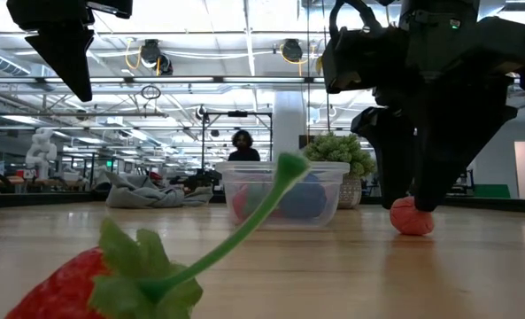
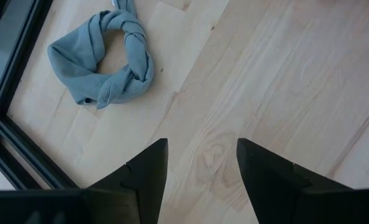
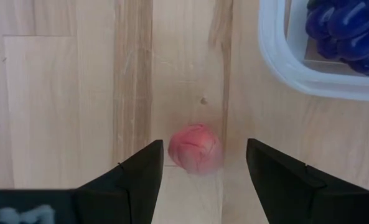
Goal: Pick and placing Produce into tupperware
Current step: Put the apricot into the transparent bin
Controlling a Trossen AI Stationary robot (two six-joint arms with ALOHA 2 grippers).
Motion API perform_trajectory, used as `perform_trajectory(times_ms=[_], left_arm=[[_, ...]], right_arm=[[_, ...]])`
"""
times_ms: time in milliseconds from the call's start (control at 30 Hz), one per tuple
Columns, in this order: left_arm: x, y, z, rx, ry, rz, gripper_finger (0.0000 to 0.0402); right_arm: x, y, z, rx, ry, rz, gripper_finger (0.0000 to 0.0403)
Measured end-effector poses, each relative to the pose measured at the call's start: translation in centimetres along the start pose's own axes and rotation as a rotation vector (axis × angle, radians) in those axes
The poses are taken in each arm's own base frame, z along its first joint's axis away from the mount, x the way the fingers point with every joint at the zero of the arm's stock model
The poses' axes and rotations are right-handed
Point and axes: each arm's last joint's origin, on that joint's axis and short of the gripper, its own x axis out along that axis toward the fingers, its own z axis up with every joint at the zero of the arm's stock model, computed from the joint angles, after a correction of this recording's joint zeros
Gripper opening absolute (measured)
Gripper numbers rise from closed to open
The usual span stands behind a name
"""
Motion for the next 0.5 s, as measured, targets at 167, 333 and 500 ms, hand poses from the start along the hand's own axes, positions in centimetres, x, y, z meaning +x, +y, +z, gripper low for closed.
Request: perform_trajectory(times_ms=[167,333,500], left_arm=[[0.00,0.00,0.00,0.000,0.000,0.000,0.0198],[0.00,0.00,0.00,0.001,0.000,0.000,0.0198],[0.00,0.00,0.00,0.002,0.000,0.000,0.0198]], right_arm=[[0.00,0.01,0.03,0.000,-0.003,0.001,0.0219],[0.00,0.05,0.16,0.000,-0.018,0.003,0.0219],[0.87,-0.27,-0.70,0.017,-0.003,-0.003,0.0219]])
